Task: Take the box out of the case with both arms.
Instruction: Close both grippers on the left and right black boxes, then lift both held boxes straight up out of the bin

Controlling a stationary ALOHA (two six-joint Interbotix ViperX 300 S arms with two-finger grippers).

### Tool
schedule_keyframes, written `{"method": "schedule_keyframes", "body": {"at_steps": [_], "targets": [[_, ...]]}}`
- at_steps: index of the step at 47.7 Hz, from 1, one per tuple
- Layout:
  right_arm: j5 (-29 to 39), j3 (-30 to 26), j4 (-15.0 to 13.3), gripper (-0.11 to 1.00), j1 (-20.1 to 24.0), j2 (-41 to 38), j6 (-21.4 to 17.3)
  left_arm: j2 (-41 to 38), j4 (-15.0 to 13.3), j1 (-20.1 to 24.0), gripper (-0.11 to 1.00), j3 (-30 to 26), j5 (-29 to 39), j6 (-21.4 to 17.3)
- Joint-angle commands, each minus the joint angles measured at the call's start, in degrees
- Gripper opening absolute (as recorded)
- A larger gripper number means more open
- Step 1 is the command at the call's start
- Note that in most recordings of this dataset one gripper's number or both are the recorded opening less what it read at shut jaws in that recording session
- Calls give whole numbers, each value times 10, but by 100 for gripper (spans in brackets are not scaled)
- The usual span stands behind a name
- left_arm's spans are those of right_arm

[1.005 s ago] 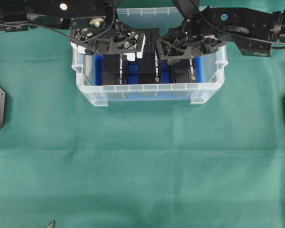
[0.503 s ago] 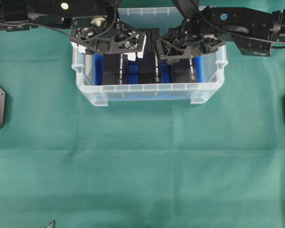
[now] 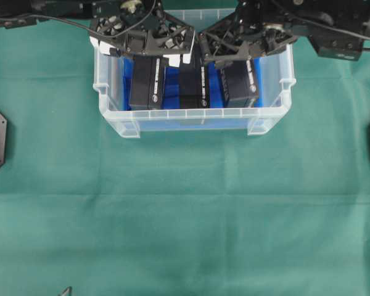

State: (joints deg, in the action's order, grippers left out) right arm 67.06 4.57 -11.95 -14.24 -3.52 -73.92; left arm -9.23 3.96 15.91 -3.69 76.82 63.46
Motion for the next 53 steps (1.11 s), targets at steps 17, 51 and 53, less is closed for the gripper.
{"method": "schedule_keyframes", "body": {"at_steps": [17, 51, 53], "targets": [[57, -103, -20, 67, -2, 47, 14, 29, 3, -4, 66, -147, 83, -10], [153, -251, -43, 67, 1, 51, 63, 24, 4, -5, 66, -309, 207, -10], [156, -257, -43, 67, 2, 50, 64, 24, 3, -5, 66, -316, 214, -10]]}}
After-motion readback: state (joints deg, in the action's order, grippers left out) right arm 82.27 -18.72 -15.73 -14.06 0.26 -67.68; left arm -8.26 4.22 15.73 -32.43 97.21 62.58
